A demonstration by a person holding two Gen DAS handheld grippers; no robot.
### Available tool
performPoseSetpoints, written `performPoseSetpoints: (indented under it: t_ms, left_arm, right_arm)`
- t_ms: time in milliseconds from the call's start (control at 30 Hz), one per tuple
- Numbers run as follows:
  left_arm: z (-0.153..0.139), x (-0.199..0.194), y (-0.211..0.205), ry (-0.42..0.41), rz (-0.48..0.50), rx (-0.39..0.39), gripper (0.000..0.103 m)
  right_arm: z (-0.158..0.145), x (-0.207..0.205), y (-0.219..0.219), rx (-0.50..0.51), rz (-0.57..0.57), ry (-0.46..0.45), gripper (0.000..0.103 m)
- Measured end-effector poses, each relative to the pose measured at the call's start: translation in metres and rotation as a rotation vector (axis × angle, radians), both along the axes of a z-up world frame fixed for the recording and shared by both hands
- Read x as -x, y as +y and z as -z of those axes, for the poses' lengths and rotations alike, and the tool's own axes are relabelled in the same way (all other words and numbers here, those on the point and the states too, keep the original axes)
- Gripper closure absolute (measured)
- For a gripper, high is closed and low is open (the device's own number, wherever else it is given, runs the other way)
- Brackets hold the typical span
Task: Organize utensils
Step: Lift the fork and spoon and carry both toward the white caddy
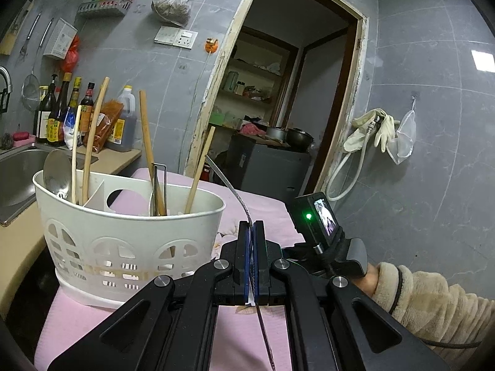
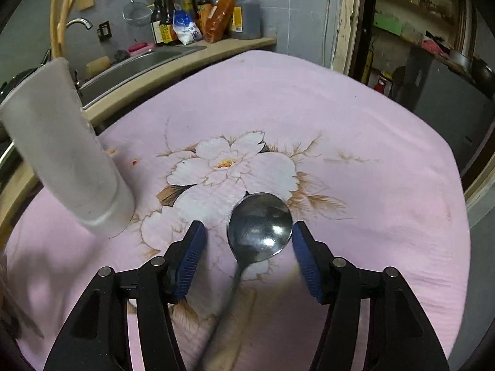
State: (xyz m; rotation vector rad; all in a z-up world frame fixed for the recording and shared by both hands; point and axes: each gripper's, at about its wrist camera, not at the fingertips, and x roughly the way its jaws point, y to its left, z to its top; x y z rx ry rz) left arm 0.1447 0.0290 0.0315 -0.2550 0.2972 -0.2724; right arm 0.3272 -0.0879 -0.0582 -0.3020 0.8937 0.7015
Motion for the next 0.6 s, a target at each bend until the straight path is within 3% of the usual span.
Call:
performPoseSetpoints:
  t_ms: [67, 100, 267, 400, 500, 533, 600]
  left_arm:
    - [0.0, 0.001, 0.001, -0.003, -0.004, 0.003, 0.103]
    - [-0.001, 0.001, 0.001, -0.005, -0.006, 0.004, 0.103]
    - [-0.003, 0.004, 0.004, -0.016, -0.012, 0.007, 0.103]
    - [-0.008, 0.006, 0.008, -0.033, -0.025, 0.004, 0.103]
    - [-0.013, 0.007, 0.011, -0.047, -0.034, 0.002, 0.103]
    - [-0.014, 0.008, 0.012, -0.051, -0.038, 0.001, 0.103]
    - [-0.017, 0.009, 0.015, -0.059, -0.045, -0.003, 0.103]
  right_arm:
    - [0.0, 0.0, 0.0, -0.015, 0.024, 0.001, 0.053]
    - [0.0, 0.0, -0.001, -0.02, 0.031, -0.003, 0.066]
    - [-0.005, 0.005, -0.002, -0.03, 0.036, -0.029, 0.066]
    - [-0.023, 0.025, -0.011, -0.087, 0.048, -0.139, 0.066]
    - [-0.041, 0.053, -0.018, -0.133, 0.054, -0.278, 0.067]
    - [-0.045, 0.062, -0.02, -0.153, 0.047, -0.323, 0.099]
    - [-0.054, 0.074, -0.023, -0.17, 0.077, -0.397, 0.097]
